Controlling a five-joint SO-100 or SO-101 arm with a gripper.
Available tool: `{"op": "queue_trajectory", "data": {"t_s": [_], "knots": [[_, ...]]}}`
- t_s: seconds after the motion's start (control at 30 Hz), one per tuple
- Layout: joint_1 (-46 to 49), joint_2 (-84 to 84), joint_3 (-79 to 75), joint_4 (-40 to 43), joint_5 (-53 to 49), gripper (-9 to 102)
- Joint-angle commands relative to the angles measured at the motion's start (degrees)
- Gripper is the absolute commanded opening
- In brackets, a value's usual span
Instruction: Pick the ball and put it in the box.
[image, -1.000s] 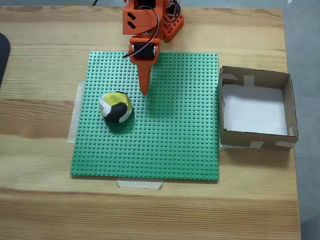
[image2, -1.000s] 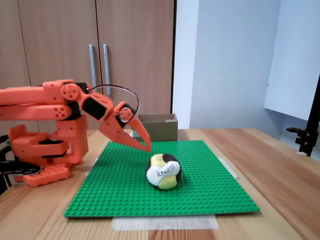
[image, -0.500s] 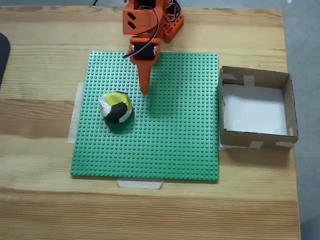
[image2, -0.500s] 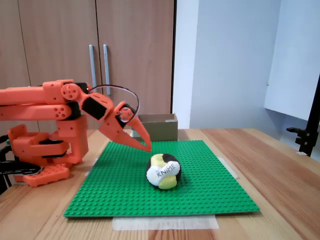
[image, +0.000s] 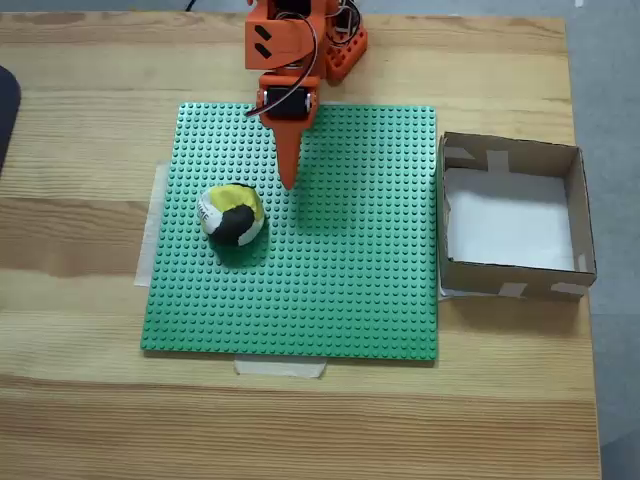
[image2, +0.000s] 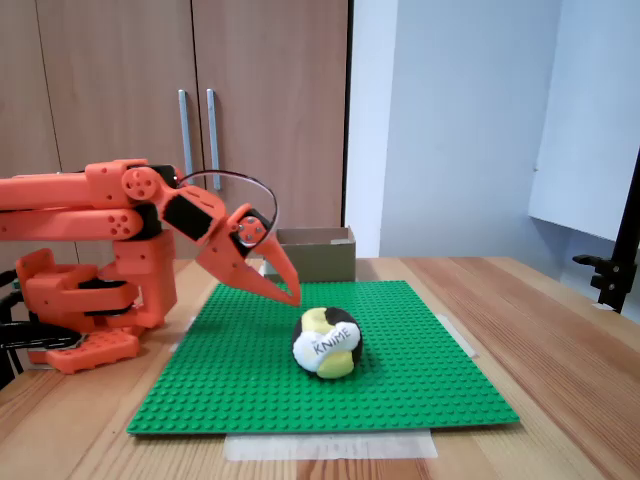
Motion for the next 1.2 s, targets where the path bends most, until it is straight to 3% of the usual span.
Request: {"op": "queue_trajectory", "data": {"t_s": [0.0, 0.57, 1.17], "knots": [[0.70, -0.62, -3.34, 1.49, 0.26, -1], [2.37, -16.08, -25.75, 5.45, -2.20, -1], [6.68, -44.38, -56.51, 18.63, -0.35, -1]]}}
